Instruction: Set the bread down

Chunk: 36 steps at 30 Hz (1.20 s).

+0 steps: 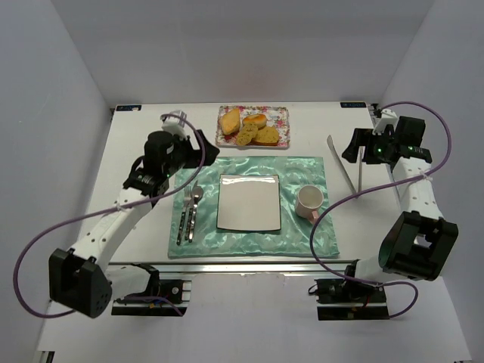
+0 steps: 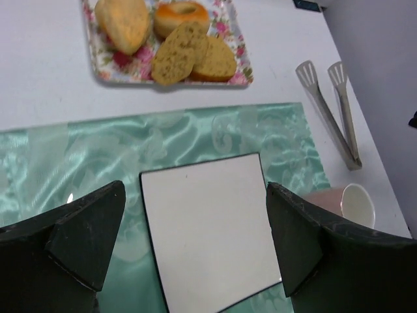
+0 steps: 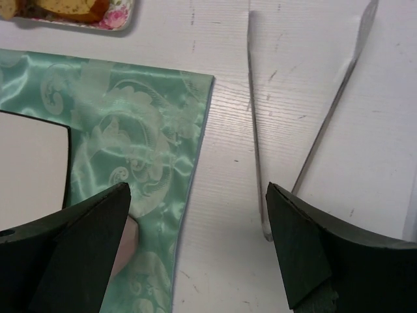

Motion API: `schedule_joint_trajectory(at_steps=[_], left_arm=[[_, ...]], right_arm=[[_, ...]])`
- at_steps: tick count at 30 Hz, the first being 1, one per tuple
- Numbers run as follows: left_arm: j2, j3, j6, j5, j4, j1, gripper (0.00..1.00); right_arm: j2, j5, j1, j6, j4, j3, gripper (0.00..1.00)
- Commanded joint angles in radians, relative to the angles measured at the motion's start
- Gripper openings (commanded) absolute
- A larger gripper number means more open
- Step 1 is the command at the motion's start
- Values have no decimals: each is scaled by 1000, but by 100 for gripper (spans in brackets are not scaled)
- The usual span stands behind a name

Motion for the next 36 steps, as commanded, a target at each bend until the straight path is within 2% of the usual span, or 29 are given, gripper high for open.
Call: schedule_joint_trajectory(at_steps=[1,5,7,9,10,13,15,16,19,26,36], left_arm=[[-112,-66,-41,-50,-32,4,98],[-194,-114,-45,-116,-98,7,98],[-217,-121,-39,-157,-120,8,98],[-238,-125,-27,-167,-158,11,98],[-243,-126,-22,-170,-170,13,98],[-263,-147,-21,-164,-203,14,98],[-286,-178,-35,-159,-201,14,98],[-292,-186,-41,-158,-198,14,98],[-301,-192,-47,-157,-201,14,98],[-263,-181,-33,-150,-195,14,98],[-238,-158,-29,-151,-210,16,98]], right_arm=[[-9,19,-29,-36,49,-14,89],[29,-90,-95,-252,-14,-31,89],[82,-46,-97,-249,-32,-18,87],[113,0,-97,-292,-49,-15,80],[124,14,-97,-304,-40,-27,67],[127,33,-97,-339,-37,-54,53],[138,54,-95,-343,-46,-52,62],[151,68,-94,-346,-49,-51,88],[184,167,-78,-352,-44,-63,89],[277,267,-14,-366,31,-69,89],[516,318,48,-303,98,135,89]])
